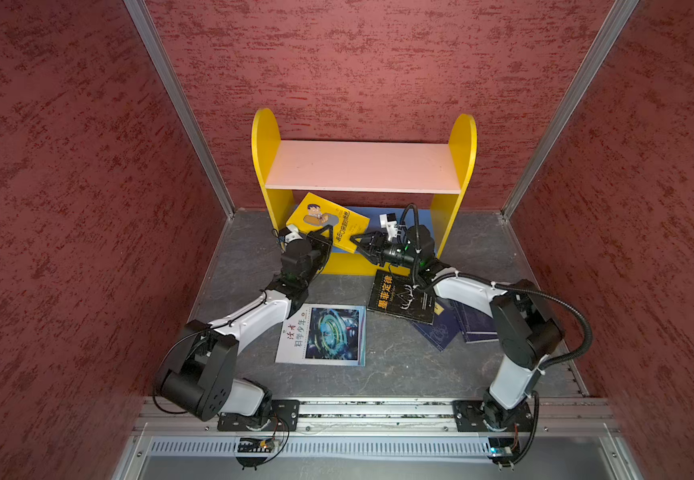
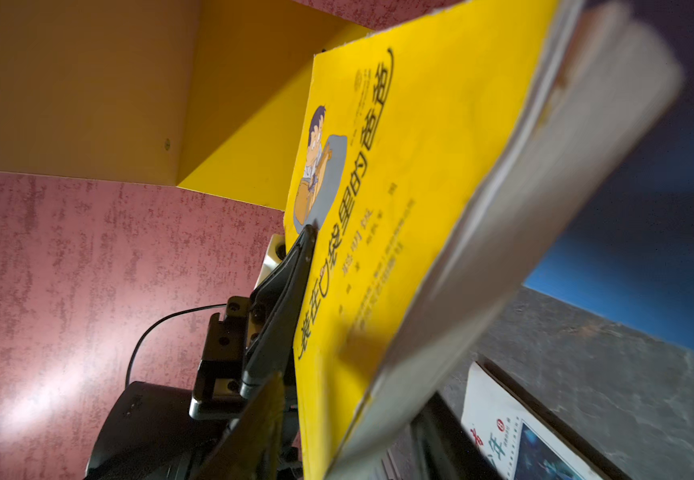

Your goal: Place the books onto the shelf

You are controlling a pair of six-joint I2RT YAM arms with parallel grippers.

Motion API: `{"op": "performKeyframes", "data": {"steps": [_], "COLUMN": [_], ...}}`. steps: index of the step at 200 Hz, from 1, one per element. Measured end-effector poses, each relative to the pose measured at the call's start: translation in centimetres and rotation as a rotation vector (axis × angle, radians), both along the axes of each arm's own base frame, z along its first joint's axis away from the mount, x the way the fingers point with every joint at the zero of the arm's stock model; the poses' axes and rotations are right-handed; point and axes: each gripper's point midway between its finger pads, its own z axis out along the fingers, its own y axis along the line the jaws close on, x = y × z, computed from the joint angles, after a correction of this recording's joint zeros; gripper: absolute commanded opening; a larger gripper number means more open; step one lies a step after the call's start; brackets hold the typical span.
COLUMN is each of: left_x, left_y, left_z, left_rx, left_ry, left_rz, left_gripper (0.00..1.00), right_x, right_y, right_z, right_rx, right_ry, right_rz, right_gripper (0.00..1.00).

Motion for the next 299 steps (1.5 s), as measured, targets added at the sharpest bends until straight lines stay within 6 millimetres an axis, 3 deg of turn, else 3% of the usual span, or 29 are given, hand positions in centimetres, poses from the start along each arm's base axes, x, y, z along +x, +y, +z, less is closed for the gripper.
{"op": "performKeyframes", "data": {"steps": [45,79,138,147,170,184,199,222,245,272,299], "left_x": [0.6,0.6,0.7,0.7,0.4,-0.3,-1.6,-4.1,-6.5,-9.1,-10.3], "left_y": [0.2,0.3,0.5,0.6,1.0,1.5,2.3,4.5,6.7,8.6,11.0], "left_z": [-0.6,0.1,0.5,0.5,0.1,-0.1,-0.7,-1.8,-0.3,1.7,1.7], "left_rx": [-0.069,-0.116,-0.138,-0.138,-0.138,-0.137,-0.133,-0.117,-0.073,0.019,0.120], "left_ry": [0.008,-0.011,-0.023,-0.023,-0.013,-0.005,0.017,0.068,0.064,0.076,0.135], "left_rz": [0.026,0.031,0.044,0.045,0.026,-0.002,-0.029,-0.039,-0.036,-0.048,-0.051], "left_gripper": [0.00,0.00,0.00,0.11,0.57,0.73,0.83,0.91,1.00,1.00,0.99], "right_x": [0.7,1.0,1.3,1.3,1.3,1.4,1.3,1.5,2.2,3.2,4.0], "right_y": [0.3,0.1,0.1,0.2,0.3,0.3,0.3,0.4,-0.4,-1.2,-1.1], "right_z": [0.1,1.6,1.7,1.7,1.1,0.0,-0.9,-1.9,-2.9,-3.7,-3.8], "right_rx": [0.075,0.136,0.158,0.156,0.120,0.080,0.035,-0.045,-0.113,-0.137,-0.137], "right_ry": [0.019,0.006,0.029,0.030,0.033,0.048,0.055,0.050,0.050,0.053,0.045], "right_rz": [-0.008,-0.026,-0.030,-0.029,-0.025,-0.022,-0.005,0.016,0.003,-0.008,-0.006], "right_gripper": [0.41,0.28,0.10,0.08,0.06,0.05,0.05,0.05,0.05,0.05,0.05]}}
